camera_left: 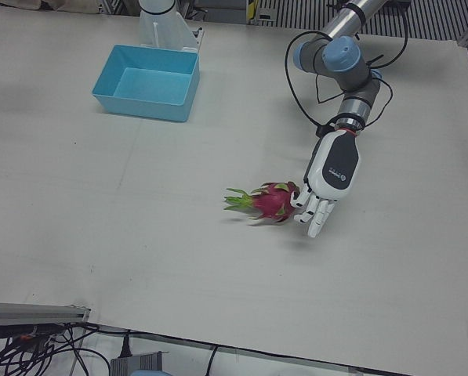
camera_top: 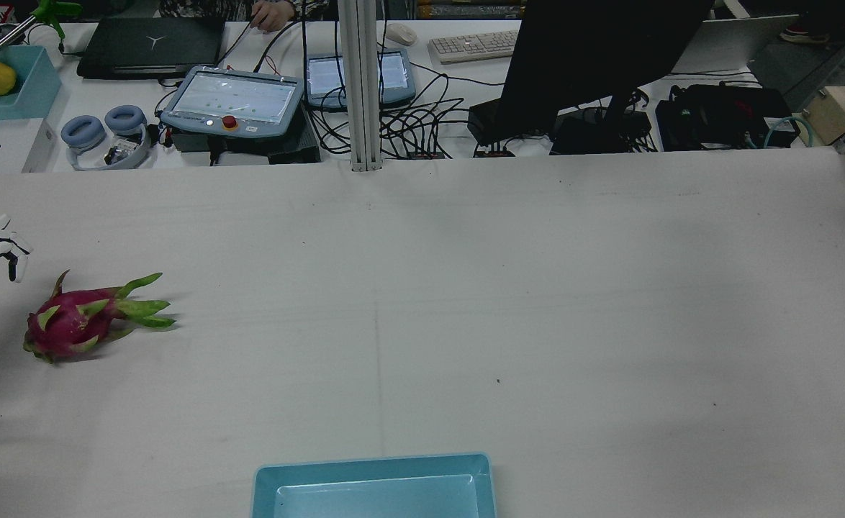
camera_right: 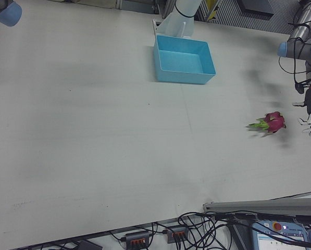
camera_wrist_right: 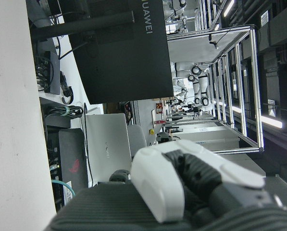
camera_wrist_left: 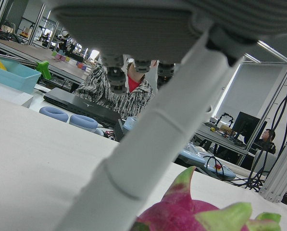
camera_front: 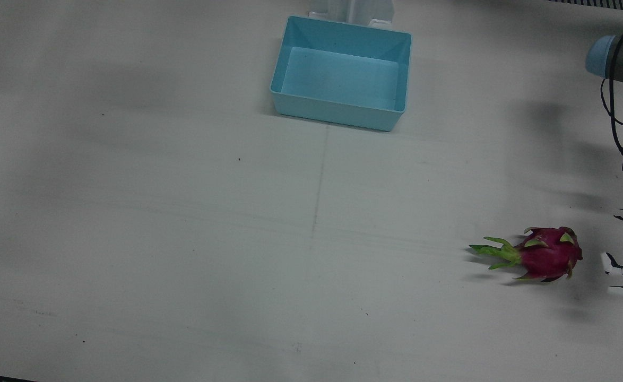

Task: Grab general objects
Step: 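Move the left hand down toward the pink dragon fruit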

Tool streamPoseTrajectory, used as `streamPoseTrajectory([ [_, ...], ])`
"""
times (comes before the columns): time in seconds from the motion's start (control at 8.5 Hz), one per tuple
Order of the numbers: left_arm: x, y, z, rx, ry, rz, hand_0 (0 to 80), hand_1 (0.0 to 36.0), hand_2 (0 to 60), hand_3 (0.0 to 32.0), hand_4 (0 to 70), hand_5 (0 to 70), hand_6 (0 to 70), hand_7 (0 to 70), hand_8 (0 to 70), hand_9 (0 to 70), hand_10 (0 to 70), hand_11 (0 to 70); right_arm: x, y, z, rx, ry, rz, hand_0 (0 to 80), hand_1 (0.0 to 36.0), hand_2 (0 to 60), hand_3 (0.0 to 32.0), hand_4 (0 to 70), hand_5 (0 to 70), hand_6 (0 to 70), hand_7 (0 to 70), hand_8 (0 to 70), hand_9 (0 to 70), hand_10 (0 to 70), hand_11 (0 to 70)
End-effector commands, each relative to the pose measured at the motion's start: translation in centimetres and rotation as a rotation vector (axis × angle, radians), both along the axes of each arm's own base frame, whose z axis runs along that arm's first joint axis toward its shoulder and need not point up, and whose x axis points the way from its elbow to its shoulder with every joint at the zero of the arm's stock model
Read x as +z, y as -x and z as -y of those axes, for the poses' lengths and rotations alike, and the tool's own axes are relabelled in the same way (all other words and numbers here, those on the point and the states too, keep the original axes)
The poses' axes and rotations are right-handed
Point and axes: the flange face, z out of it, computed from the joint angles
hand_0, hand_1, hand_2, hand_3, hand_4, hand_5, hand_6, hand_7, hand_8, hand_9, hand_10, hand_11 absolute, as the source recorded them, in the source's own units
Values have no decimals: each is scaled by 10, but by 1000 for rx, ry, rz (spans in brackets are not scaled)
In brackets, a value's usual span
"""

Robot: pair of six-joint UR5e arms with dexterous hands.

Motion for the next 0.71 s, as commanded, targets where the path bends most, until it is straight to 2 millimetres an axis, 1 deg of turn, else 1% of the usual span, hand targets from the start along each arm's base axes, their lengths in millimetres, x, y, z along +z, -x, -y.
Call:
streamPoseTrajectory([
  [0.0, -15, -51, -24, 14, 22, 1, 800, 360, 600, 0, 0, 700, 0, 485, 0, 83, 0, 0, 0, 0, 0, 0, 0, 0, 0, 0, 0, 0, 0, 0, 0, 0, 0, 0, 0, 0],
  [0.12, -30, -71, -15, 17, 33, 14, 800, 360, 600, 0, 0, 700, 0, 467, 0, 79, 0, 0, 0, 0, 0, 0, 0, 0, 0, 0, 0, 0, 0, 0, 0, 0, 0, 0, 0, 0],
  [0.24, -39, -82, -7, 19, 41, 22, 800, 360, 600, 0, 0, 700, 0, 445, 0, 75, 0, 0, 0, 0, 0, 0, 0, 0, 0, 0, 0, 0, 0, 0, 0, 0, 0, 0, 0, 0],
  [0.35, -35, -84, -5, 19, 50, 30, 800, 360, 600, 0, 0, 700, 0, 462, 0, 78, 0, 0, 0, 0, 0, 0, 0, 0, 0, 0, 0, 0, 0, 0, 0, 0, 0, 0, 0, 0],
  [0.47, -38, -88, -2, 20, 59, 42, 800, 360, 600, 0, 0, 700, 0, 464, 0, 78, 0, 0, 0, 1, 0, -1, 0, 0, 0, 0, 0, 0, 0, 0, 0, 0, 0, 0, 0, 0],
  [0.59, -43, -97, 4, 23, 66, 51, 800, 360, 600, 0, 0, 700, 0, 471, 0, 80, 0, 0, 0, 1, 0, -1, 0, 0, 0, 0, 0, 0, 0, 0, 0, 0, 0, 0, 0, 0],
])
